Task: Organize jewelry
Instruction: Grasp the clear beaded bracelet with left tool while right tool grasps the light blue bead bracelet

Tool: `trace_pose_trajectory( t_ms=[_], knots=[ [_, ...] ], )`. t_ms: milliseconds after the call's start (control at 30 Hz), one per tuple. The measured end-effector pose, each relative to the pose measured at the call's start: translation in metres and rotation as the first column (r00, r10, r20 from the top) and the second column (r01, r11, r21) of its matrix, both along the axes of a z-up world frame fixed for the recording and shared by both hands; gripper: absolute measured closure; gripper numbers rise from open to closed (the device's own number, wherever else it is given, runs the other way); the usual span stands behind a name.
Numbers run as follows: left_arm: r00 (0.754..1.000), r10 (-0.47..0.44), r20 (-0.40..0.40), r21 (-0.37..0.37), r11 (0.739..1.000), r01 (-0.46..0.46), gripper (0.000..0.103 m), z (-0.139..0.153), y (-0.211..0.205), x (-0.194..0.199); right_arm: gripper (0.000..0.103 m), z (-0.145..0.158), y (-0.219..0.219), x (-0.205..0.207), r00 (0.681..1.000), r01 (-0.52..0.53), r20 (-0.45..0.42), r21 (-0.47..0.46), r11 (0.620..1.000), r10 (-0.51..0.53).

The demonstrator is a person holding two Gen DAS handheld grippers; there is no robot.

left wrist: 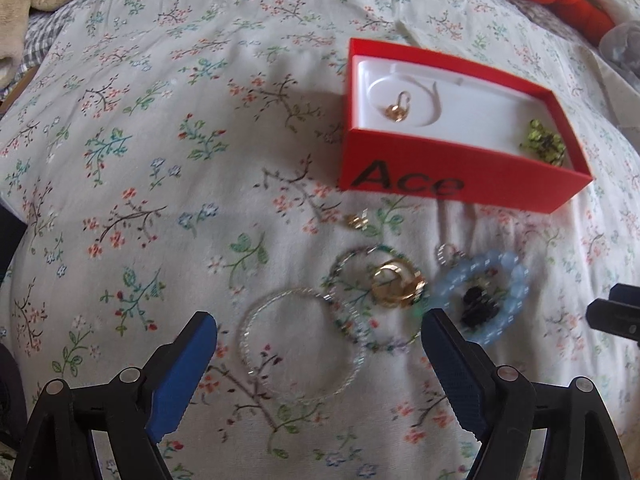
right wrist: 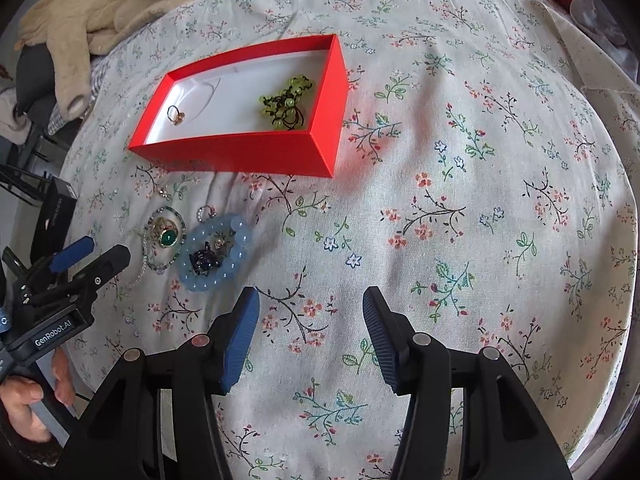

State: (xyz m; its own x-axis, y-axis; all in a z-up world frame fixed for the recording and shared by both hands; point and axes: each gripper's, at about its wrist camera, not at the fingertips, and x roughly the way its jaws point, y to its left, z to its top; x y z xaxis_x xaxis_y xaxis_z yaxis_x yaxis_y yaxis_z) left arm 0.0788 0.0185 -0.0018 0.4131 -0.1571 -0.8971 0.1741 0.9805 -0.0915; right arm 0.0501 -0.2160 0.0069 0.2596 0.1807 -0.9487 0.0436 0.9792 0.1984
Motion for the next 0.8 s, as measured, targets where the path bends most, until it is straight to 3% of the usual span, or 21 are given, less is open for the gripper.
trace_pose_trajectory(
  t_ms=[133, 400, 500, 567, 700, 767, 800],
  knots=[
    [1.0, 0.023, 0.019, 0.01, 1.0, -0.023, 0.016, -0.012, 0.017, -0.004, 0.046, -0.008, 0.009, 0.0, 1.0, -0.024, -0.017, -0.016, 1.0, 0.023],
    [0.997, 0.033, 0.067, -0.07, 0.997, -0.028, 0.021, -0.031, 0.038, -0.008, 0.046, -0.021, 0.024, 0.009, 0.998, -0.051, -0.049, -0.047, 0.998, 0.048],
    [0.996, 0.012, 0.085, -0.07, 0.998, -0.006, 0.036, -0.032, 0.036, -0.007, 0.046, -0.025, 0.028, 0.016, 0.997, -0.052, -0.052, -0.059, 0.997, 0.049],
    [0.996, 0.0, 0.089, -0.061, 0.998, 0.006, 0.055, -0.033, 0.034, -0.006, 0.046, -0.025, 0.03, 0.02, 0.998, -0.05, -0.048, -0.066, 0.997, 0.047],
    [0.993, -0.029, 0.113, -0.012, 0.999, 0.031, 0.078, -0.036, 0.029, -0.008, 0.046, -0.024, 0.032, 0.026, 0.999, -0.042, -0.031, -0.067, 0.997, 0.04],
    [0.991, -0.056, 0.123, 0.003, 0.998, 0.056, 0.095, -0.037, 0.028, -0.012, 0.046, -0.023, 0.034, 0.028, 0.999, -0.038, -0.02, -0.063, 0.997, 0.036],
    [0.99, -0.064, 0.125, 0.004, 0.998, 0.064, 0.096, -0.037, 0.027, -0.014, 0.046, -0.023, 0.035, 0.03, 0.999, -0.036, -0.012, -0.062, 0.997, 0.035]
  ],
)
